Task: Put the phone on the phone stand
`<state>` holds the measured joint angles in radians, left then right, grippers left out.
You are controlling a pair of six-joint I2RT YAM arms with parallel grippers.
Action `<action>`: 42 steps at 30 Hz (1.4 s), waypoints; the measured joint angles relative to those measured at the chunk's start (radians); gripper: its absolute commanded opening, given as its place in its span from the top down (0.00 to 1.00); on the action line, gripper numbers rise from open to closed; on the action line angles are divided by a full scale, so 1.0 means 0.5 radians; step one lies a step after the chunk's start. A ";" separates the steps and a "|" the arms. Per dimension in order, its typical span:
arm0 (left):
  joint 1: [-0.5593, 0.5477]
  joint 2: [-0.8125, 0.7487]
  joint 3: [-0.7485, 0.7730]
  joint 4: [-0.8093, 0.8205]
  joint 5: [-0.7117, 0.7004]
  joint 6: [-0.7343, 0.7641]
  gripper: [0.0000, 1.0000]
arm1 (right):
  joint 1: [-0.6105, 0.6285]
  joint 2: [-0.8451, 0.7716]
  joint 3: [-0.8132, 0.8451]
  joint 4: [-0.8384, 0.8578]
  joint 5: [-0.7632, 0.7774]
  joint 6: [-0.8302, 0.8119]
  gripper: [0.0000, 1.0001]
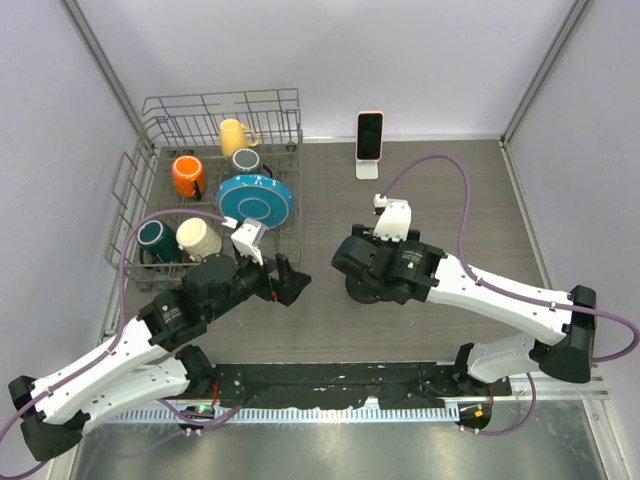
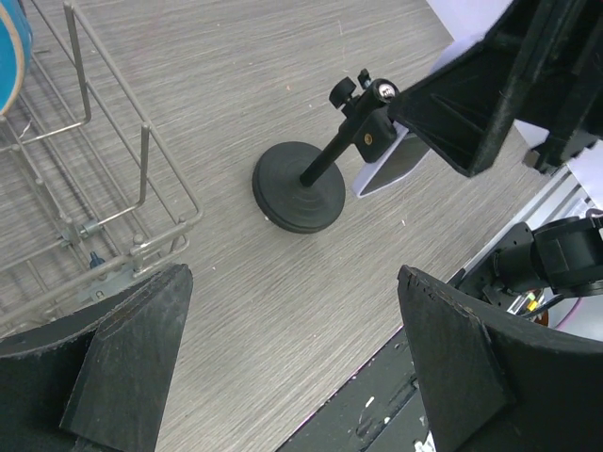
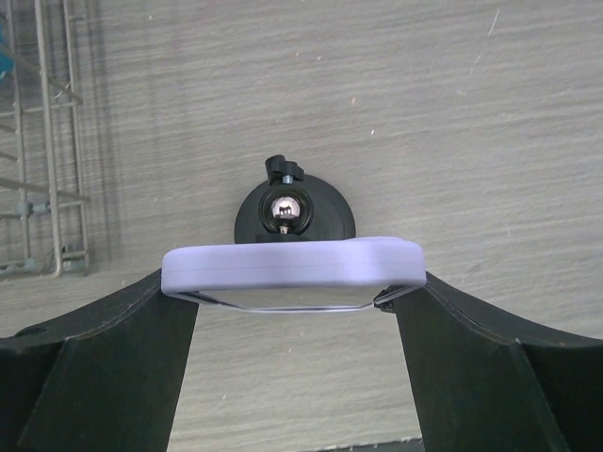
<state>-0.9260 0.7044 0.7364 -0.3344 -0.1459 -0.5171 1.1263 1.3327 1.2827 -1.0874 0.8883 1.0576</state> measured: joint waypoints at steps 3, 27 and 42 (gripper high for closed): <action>0.000 -0.009 0.004 -0.007 0.000 0.002 0.06 | -0.092 -0.016 -0.026 0.126 0.021 -0.197 0.99; 0.031 0.360 0.116 0.003 0.064 0.098 0.06 | -1.644 0.932 0.401 2.024 -0.540 -1.823 0.99; 0.210 0.370 0.115 0.078 0.185 0.121 0.06 | -1.789 1.338 0.698 2.502 -0.772 -2.001 0.60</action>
<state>-0.8211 0.8894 0.7940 -0.2955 -0.0532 -0.4564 0.2317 2.0018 1.6318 0.1635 0.5022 0.0570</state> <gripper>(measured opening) 0.938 0.824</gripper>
